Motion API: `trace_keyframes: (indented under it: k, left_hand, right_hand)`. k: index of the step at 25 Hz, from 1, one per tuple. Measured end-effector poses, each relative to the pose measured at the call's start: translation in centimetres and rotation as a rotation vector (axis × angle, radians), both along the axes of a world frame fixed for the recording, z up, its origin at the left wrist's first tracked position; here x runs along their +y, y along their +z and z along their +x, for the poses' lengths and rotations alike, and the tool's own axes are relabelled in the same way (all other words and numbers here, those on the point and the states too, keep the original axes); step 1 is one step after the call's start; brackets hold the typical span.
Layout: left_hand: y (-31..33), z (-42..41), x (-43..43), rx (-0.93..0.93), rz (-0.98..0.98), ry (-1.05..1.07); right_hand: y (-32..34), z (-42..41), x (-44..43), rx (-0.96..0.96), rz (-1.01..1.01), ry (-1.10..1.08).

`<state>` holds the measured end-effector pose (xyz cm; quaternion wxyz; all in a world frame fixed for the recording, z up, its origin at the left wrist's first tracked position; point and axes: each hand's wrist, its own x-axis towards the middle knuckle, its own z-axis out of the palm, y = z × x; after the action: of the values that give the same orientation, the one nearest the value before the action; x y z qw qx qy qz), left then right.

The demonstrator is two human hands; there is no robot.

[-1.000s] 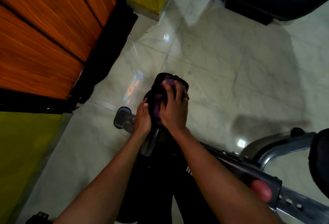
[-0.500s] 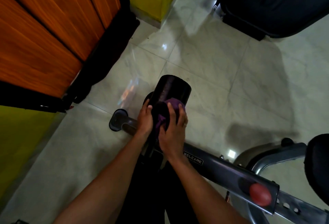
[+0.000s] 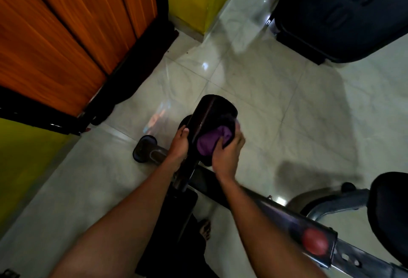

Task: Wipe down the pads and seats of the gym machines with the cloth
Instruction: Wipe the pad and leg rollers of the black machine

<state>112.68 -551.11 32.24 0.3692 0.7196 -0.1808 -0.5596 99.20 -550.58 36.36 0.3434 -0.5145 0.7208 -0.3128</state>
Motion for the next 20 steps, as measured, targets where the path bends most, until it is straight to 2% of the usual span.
trace_keyframes:
  k: [3, 7, 9, 11, 14, 16, 18, 20]
  left_hand:
    - [-0.4, -1.1, 0.1, -0.077, -0.005, 0.024]
    - [1.6, -3.0, 1.2, -0.263, -0.072, -0.033]
    - [1.8, -2.9, 1.7, -0.302, -0.14, -0.064]
    - [1.4, -2.3, 1.8, -0.249, -0.177, -0.043]
    - [0.4, -1.3, 1.2, -0.089, -0.064, 0.042]
    - [0.1, -1.3, 1.1, -0.035, -0.002, 0.082]
    - [0.0, -1.8, 1.2, -0.074, -0.013, 0.115]
    - [0.6, -2.8, 1.5, -0.167, -0.061, 0.123]
  right_hand:
    - [0.7, 0.9, 4.8, 0.146, -0.029, 0.203]
    - [0.5, 1.6, -2.7, 0.391, -0.248, 0.435]
    - [0.8, 1.2, -7.3, 0.381, -0.159, 0.341]
    - [0.7, 0.6, -8.6, 0.249, -0.089, 0.177]
    - [0.0, -0.2, -3.5, 0.088, -0.092, 0.049]
    - [-0.6, 0.2, 2.3, 0.086, -0.055, 0.094]
    - [-0.6, 1.0, 6.1, 0.205, -0.092, 0.247]
    - [-0.9, 1.4, 4.3, 0.329, -0.208, 0.399]
